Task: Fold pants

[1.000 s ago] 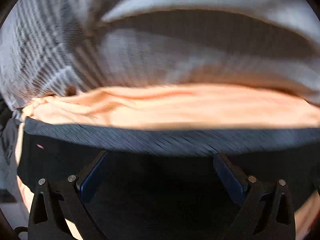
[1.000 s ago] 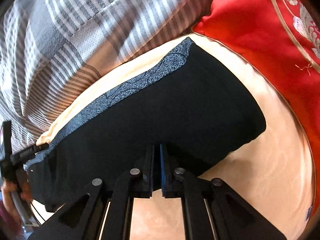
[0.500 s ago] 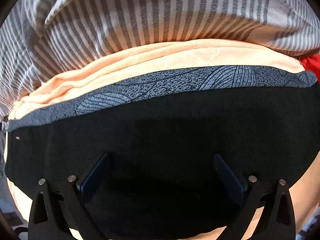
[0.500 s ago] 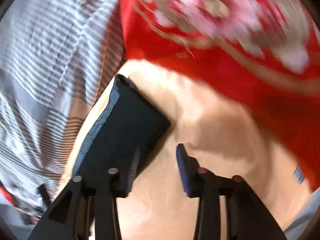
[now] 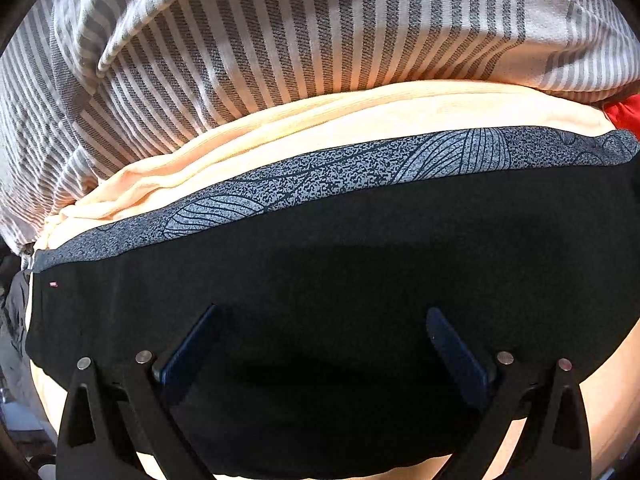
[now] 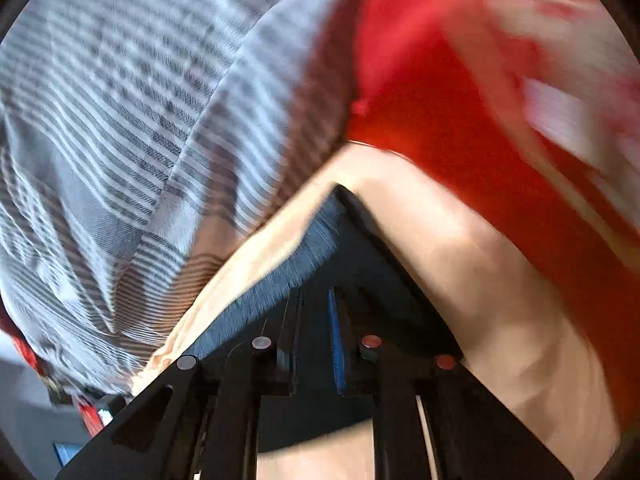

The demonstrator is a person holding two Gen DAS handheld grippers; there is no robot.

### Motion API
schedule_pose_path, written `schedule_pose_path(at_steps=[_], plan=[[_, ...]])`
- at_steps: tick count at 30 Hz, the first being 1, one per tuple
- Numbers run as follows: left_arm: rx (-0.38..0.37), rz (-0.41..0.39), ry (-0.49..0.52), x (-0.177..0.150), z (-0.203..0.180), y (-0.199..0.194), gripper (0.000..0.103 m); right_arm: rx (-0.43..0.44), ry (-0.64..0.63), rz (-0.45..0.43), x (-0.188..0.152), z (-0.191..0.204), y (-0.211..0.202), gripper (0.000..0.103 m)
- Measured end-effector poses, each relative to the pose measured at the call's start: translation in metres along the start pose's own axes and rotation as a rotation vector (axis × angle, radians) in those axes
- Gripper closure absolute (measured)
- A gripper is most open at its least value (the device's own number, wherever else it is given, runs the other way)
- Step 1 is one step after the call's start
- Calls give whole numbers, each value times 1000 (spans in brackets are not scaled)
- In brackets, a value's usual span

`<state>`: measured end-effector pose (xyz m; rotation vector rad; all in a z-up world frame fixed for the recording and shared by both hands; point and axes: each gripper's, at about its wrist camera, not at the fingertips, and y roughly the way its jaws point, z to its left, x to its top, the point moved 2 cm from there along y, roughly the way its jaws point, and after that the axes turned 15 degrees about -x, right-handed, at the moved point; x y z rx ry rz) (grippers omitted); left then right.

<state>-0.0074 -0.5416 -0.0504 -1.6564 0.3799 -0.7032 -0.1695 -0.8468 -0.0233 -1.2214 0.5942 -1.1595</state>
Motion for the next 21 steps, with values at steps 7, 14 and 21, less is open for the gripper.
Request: schedule_pose_path(at_steps=[7,14,21], plan=[[-3,-9,4,2,5,5,0,81,158,-28,-14,-27,-25,73],[-6,21,15,14,-9,-12,0,308,401,113,-102,-68,-24,45],[-46,29,73,26,-43,-2,0,385,358,96,-105,-53,0,46]])
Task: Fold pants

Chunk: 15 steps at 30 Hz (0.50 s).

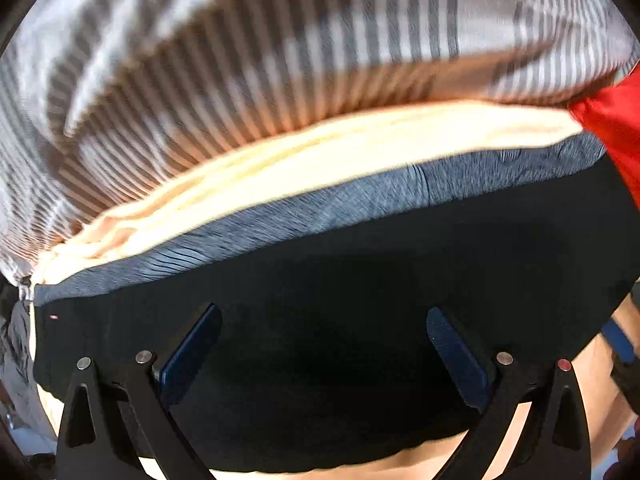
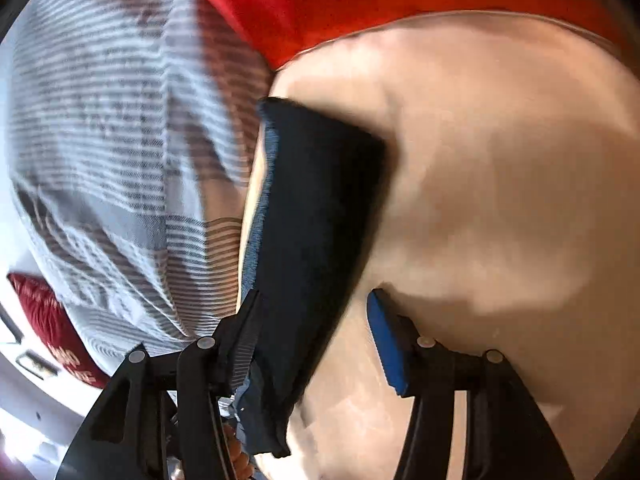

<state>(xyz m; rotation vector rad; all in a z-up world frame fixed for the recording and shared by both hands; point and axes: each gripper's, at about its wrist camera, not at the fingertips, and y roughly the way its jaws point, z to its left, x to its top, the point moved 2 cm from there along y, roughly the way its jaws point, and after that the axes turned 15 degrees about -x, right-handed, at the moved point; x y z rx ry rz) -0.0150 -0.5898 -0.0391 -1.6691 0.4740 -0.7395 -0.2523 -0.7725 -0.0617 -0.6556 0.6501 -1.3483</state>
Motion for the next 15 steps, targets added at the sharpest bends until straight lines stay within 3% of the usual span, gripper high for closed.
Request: schedule_pose_path(at_steps=[5,12,13,14,15], plan=[[-49,-12,-82,-8,10,10,0,61,-23,-20,17,17,11,45],[-87,28,-96,-3,17,12,0,97,-34,1,30,34,28,46],[-81,35,-93,-1,17,8,5,88,-28,17,31,35,29,58],[-75,31,-86,1,16,4,12,86,-30,33,32,36,29,80],[-78,29,-80,4,13,0,20,88,-36,40,32,38,28,86]])
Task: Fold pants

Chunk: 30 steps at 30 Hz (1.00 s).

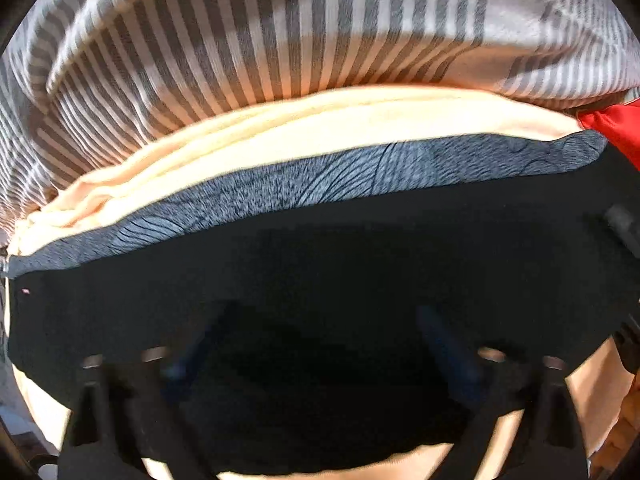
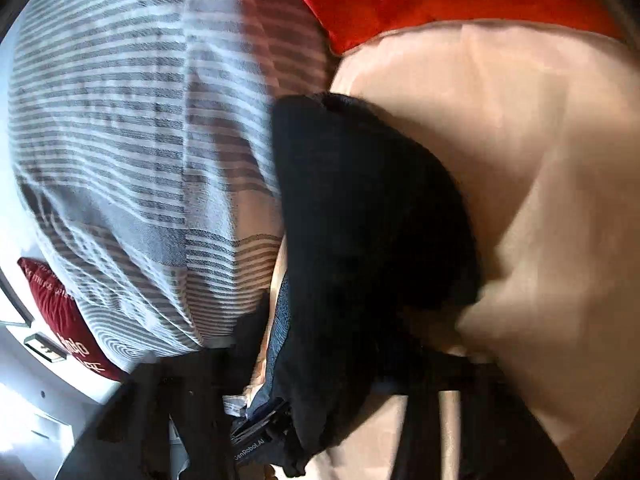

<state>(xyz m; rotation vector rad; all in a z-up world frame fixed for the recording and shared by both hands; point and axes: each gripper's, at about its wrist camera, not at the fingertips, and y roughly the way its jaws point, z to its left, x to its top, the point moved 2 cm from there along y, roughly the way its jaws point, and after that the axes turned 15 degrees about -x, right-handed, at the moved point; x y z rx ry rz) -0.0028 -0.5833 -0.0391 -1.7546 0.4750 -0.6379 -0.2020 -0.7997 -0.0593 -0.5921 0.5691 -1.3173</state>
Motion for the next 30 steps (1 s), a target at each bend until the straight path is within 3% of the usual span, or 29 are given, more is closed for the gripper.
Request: schedule_pose_path(at_steps=[4,6,7,11,16,18,19,20,23,27,30], plan=[[17,-3,23,2,-4,-6,20,-55,-25,-6,-11,-2,-16,81],[29,3,13,4,-2,-3,20,-114,-26,-15,-23,-11,-27,59],[21,3,0,4,0,-1,19,-136,-18,-25,-27,-16,-32,36],[6,-4,-24,2,7,2,19,-103,42,-63,-26,-29,-36,33],[4,-12,-14,7,-3,-9,20,-65,40,-73,1,-5,-9,33],[-20,-46,-18,14,-10,-23,26,-70,30,-44,7,3,1,46],[-32,-58,-17,19,-12,-27,37,-64,31,-25,8,4,4,75],[-44,-64,-17,25,-15,-28,41,-46,32,-13,8,5,4,90],[-53,-65,-36,44,-19,-18,66,-57,-35,-16,6,16,-3,90],[-58,-48,-91,59,-14,16,68,-44,-117,-19,1,34,-14,90],[42,-130,61,54,-32,23,68,-49,-188,-29,-3,55,-16,90]])
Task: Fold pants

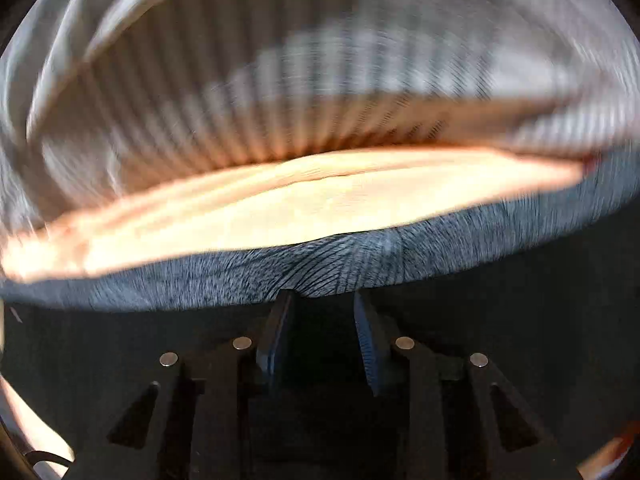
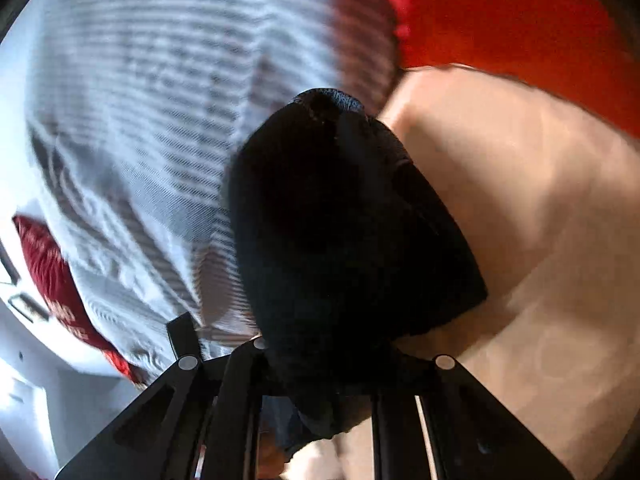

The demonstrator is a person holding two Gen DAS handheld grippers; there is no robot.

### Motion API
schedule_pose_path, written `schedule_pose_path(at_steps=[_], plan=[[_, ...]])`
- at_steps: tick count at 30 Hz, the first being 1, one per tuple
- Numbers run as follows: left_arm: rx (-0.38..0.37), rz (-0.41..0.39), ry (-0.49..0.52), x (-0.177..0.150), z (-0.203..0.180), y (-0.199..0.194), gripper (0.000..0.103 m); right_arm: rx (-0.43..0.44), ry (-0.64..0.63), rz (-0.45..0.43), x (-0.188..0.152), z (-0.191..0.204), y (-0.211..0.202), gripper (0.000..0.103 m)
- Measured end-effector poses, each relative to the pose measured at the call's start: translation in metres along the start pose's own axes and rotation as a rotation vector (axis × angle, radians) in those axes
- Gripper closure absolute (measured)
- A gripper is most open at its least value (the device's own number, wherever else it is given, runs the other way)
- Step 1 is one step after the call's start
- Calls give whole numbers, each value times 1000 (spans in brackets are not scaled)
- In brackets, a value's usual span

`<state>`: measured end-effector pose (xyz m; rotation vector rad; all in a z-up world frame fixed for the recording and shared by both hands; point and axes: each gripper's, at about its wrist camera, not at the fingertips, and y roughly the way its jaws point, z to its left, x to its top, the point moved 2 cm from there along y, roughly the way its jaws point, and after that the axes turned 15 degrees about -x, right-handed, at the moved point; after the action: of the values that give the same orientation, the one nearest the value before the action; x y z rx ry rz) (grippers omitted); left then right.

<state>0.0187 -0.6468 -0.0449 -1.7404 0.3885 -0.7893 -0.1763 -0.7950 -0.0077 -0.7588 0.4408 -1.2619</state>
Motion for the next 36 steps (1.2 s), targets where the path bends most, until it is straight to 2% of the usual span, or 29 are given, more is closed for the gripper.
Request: schedule_pose_path(at_steps=[2,5,8,11,13,17,20,21,22,24,27,32,34,35,36], plan=[[9,2,21,2,-3,-4,68,-20,-53,-17,0,18,-3,90],[-53,27,-47,3,4,-19,68,-45,-114,-37,-3,39,-11,90],[-82,29,-68,-18,11,-42,68,-87,-195,-56,-9,63,-18,90],[-115,68,-81,-45,12,-49,68,-118,-260,-64,-18,84,-20,90],[-119,68,-77,-59,12,-44,68,-140,-306,-62,-24,98,-18,90],[-98,27,-3,-59,2,-42,68,-181,-421,-69,-43,134,-12,90],[-158,54,-10,-58,5,-46,68,-204,-511,-65,-62,164,-1,90],[-189,71,-57,-59,18,-55,68,-212,-545,-65,-68,174,3,90],[-196,74,-83,-55,47,-62,68,-224,-594,-66,-77,187,9,90],[-198,61,-139,-59,79,-82,68,-250,-664,-64,-94,206,22,90],[-130,45,-202,-68,137,-110,68,-306,-773,-54,-129,229,49,90],[-15,52,-345,-90,236,-132,68,-493,-965,-32,-213,242,130,89],[28,59,-371,-125,263,-131,68,-585,-1016,3,-242,237,169,88],[44,61,-382,-128,275,-130,66,-628,-1033,4,-252,235,182,85],[62,59,-392,-128,284,-126,40,-675,-1054,-11,-260,234,194,80]])
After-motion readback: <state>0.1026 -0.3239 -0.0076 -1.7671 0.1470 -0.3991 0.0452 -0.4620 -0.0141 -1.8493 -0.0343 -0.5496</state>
